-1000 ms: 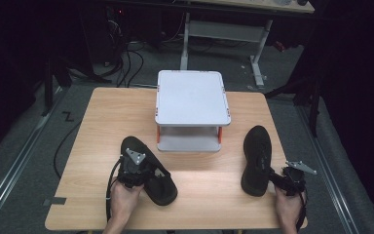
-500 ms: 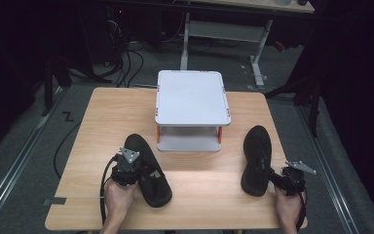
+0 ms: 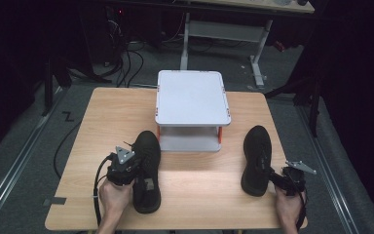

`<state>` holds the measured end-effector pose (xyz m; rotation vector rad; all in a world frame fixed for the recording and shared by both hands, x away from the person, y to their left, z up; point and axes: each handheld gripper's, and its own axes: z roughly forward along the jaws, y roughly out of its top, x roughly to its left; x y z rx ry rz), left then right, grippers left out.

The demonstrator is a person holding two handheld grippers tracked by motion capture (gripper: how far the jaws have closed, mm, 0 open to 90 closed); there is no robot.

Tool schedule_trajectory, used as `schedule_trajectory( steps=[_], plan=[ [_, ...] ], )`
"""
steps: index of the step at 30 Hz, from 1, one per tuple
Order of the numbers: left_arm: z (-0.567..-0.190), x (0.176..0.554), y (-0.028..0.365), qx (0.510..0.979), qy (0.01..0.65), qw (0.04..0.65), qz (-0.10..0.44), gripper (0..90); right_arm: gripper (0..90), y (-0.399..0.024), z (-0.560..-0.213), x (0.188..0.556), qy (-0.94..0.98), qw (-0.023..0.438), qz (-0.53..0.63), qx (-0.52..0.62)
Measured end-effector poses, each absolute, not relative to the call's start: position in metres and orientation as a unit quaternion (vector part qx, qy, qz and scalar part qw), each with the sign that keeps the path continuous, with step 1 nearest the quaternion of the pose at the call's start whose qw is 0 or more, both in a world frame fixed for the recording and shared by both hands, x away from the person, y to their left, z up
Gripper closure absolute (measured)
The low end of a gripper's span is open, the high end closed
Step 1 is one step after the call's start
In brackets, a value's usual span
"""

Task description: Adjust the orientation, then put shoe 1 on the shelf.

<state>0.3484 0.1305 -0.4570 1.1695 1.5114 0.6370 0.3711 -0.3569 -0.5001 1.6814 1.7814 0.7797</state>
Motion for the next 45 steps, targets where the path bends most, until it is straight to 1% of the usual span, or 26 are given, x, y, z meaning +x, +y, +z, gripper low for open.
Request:
schedule_trajectory(
  steps=[1,2,3,5,7,10,12,14,16,18,19,22,23,24,26,27,29,33,37,39,41,45],
  plan=[
    [-0.455,0.347,0.131,0.491,0.633,0.537,0.264,79.8,43.6,-0.357,-0.500,0.370,0.664,0.281,0.292,0.628],
    [-0.453,0.346,0.131,0.489,0.632,0.541,0.262,79.8,43.6,-0.357,-0.500,0.370,0.664,0.281,0.292,0.628],
    [-0.451,0.345,0.131,0.494,0.629,0.541,0.260,79.8,50.9,-0.356,-0.500,0.368,0.667,0.285,0.291,0.623],
    [-0.448,0.344,0.131,0.493,0.627,0.547,0.256,79.8,51.5,-0.357,-0.499,0.368,0.668,0.282,0.292,0.624],
    [-0.445,0.344,0.132,0.492,0.625,0.552,0.249,79.8,54.4,-0.362,-0.498,0.368,0.663,0.266,0.304,0.631],
    [-0.440,0.343,0.131,0.487,0.624,0.562,0.239,79.8,56.3,-0.363,-0.496,0.366,0.661,0.264,0.309,0.632],
    [-0.437,0.341,0.130,0.493,0.619,0.565,0.233,79.8,57.1,-0.363,-0.491,0.363,0.662,0.272,0.318,0.622],
    [-0.435,0.340,0.128,0.495,0.618,0.568,0.225,79.8,60.9,-0.364,-0.480,0.359,0.658,0.285,0.341,0.607],
    [-0.434,0.341,0.123,0.499,0.615,0.570,0.217,79.8,62.0,-0.364,-0.475,0.358,0.657,0.289,0.351,0.602],
    [-0.434,0.342,0.119,0.506,0.610,0.572,0.212,79.8,63.9,-0.363,-0.464,0.356,0.653,0.291,0.371,0.592],
    [-0.433,0.341,0.117,0.510,0.608,0.572,0.210,79.8,64.9,-0.359,-0.452,0.353,0.655,0.295,0.385,0.579],
    [-0.430,0.341,0.112,0.513,0.603,0.577,0.200,79.8,64.9,-0.354,-0.441,0.352,0.658,0.298,0.401,0.563],
    [-0.429,0.341,0.110,0.513,0.602,0.580,0.196,79.8,64.1,-0.348,-0.432,0.353,0.662,0.287,0.420,0.551],
    [-0.428,0.342,0.109,0.512,0.601,0.583,0.193,79.8,64.1,-0.348,-0.432,0.353,0.662,0.287,0.420,0.551],
    [-0.426,0.344,0.106,0.516,0.597,0.584,0.189,79.7,64.1,-0.342,-0.422,0.354,0.669,0.279,0.433,0.536],
    [-0.425,0.345,0.104,0.519,0.596,0.583,0.188,79.7,64.3,-0.334,-0.412,0.356,0.675,0.269,0.445,0.524],
    [-0.424,0.347,0.099,0.525,0.592,0.583,0.187,79.7,64.4,-0.330,-0.407,0.357,0.679,0.265,0.449,0.516],
    [-0.423,0.352,0.091,0.529,0.588,0.585,0.177,79.7,67.6,-0.308,-0.389,0.364,0.699,0.257,0.456,0.487],
    [-0.422,0.359,0.082,0.539,0.583,0.580,0.181,79.7,70.1,-0.287,-0.373,0.377,0.716,0.250,0.465,0.457],
    [-0.422,0.364,0.078,0.540,0.582,0.580,0.180,79.7,70.5,-0.274,-0.361,0.390,0.719,0.238,0.478,0.444],
    [-0.422,0.369,0.075,0.541,0.583,0.579,0.177,79.7,70.6,-0.270,-0.357,0.395,0.719,0.235,0.483,0.441],
    [-0.423,0.380,0.069,0.547,0.581,0.573,0.187,79.6,71.0,-0.247,-0.344,0.412,0.727,0.230,0.491,0.421]
  ],
)
